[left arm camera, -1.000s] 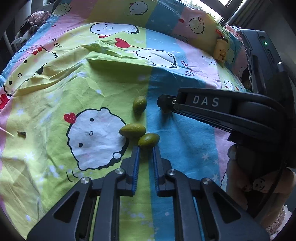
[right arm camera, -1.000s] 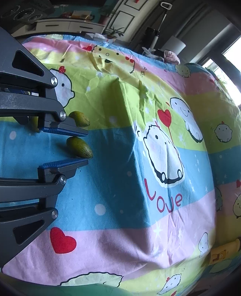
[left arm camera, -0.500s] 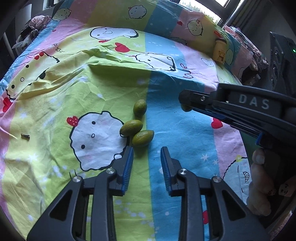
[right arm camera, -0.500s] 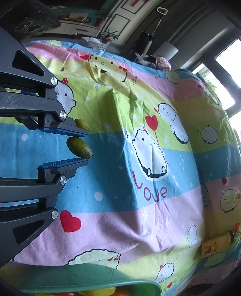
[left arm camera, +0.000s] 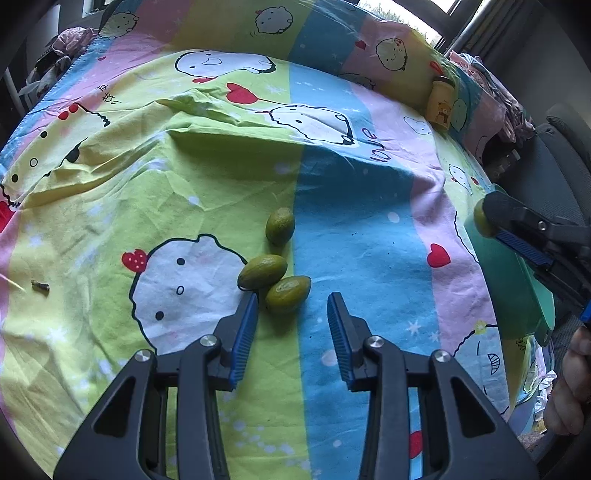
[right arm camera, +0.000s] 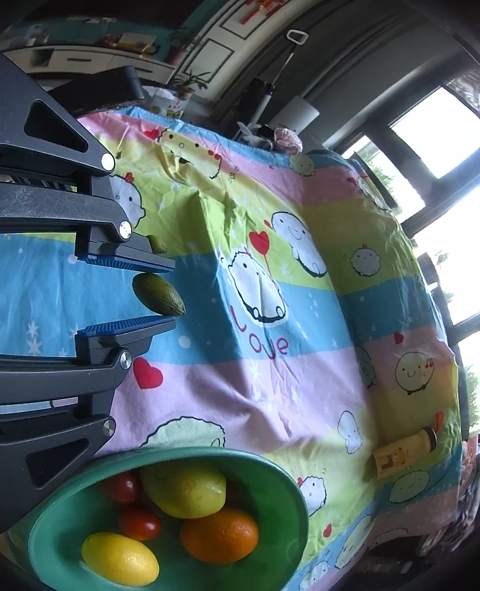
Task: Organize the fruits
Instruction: 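Carry the olives in both tools over the green basin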
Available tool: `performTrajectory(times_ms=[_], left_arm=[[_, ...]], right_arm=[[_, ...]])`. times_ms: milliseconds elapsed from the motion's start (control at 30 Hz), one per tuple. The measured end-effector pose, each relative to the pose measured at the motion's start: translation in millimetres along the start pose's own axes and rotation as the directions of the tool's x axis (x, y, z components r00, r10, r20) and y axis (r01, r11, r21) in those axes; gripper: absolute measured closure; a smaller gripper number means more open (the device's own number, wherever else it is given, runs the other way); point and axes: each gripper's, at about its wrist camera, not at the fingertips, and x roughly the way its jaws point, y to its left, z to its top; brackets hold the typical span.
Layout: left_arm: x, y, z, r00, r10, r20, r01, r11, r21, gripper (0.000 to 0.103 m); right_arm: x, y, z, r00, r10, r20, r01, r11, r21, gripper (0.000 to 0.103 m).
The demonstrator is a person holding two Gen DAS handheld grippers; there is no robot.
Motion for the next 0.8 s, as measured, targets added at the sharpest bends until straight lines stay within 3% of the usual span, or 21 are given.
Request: performTrajectory(times_ms=[133,267,633,800], left_arm=[[3,0,5,1.0,-0.013,0.006,0.013,1.0,-0.003,0.067],[4,0,5,1.0,0.017,0.012,-0.017,1.0,0.021,0.08],[-7,-10,-2,1.0,-0.005,0.013,0.004,0.999,0.037,0.08],[-29,-36,9,0.995,-0.075,0.064,0.071,0.995,0.071,0.08]], right_arm=[[-5,-8,4,1.0,0.003,0.014,-0.003,1.0,0.022,0.077],[-9,-12,6,1.0,0.012,0.024,-0.013,0.999,0.037,0.077],[-12,-18,9,1.0,0.028,0.009,-0.029,0.998,0.051,0.077],[-24,-31,14,0.999,0.02,0.03,-0.023,0.996,0.083,0.077]])
